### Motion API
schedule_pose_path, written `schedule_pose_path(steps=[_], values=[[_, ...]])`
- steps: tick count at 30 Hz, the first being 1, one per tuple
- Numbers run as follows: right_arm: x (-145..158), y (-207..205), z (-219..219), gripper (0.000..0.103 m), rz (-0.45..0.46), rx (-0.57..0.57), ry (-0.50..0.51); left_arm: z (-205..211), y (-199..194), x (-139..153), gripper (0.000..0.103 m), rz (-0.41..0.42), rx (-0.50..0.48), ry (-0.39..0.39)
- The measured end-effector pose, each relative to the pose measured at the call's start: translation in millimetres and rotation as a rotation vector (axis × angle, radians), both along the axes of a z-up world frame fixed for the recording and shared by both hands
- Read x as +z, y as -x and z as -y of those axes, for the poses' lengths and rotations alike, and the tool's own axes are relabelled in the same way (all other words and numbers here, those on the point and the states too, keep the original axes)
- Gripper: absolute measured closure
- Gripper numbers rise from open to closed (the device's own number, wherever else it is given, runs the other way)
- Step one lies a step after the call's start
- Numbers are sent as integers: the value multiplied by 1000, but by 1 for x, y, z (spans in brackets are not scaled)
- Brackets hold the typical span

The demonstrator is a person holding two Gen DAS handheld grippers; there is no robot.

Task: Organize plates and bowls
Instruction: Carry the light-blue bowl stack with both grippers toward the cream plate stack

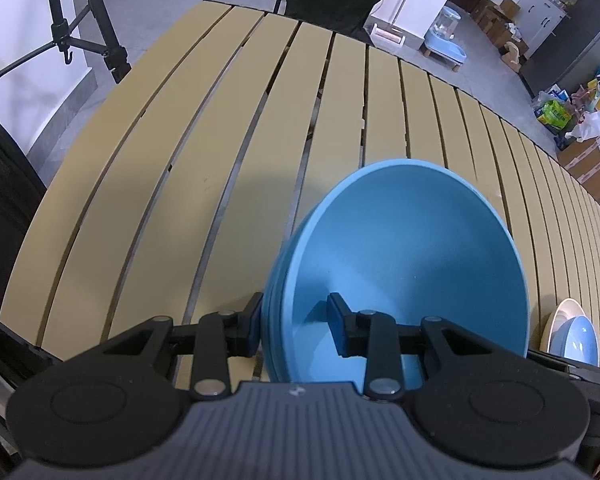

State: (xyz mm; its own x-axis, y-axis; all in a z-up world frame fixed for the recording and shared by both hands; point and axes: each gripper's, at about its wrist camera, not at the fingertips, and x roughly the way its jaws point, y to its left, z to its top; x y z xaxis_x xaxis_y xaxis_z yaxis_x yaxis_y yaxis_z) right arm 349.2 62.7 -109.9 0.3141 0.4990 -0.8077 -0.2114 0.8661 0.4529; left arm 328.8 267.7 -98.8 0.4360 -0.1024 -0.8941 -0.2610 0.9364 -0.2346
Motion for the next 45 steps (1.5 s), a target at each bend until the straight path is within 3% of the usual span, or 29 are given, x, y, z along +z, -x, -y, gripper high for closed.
schedule_pose_path(steps=[19,45], values=[[22,19,30,73,43,-47,-30,35,18,28,69,50,-39,-25],[40,48,107,74,100,-174,-61,111,36,55,70,101,-144,-37]])
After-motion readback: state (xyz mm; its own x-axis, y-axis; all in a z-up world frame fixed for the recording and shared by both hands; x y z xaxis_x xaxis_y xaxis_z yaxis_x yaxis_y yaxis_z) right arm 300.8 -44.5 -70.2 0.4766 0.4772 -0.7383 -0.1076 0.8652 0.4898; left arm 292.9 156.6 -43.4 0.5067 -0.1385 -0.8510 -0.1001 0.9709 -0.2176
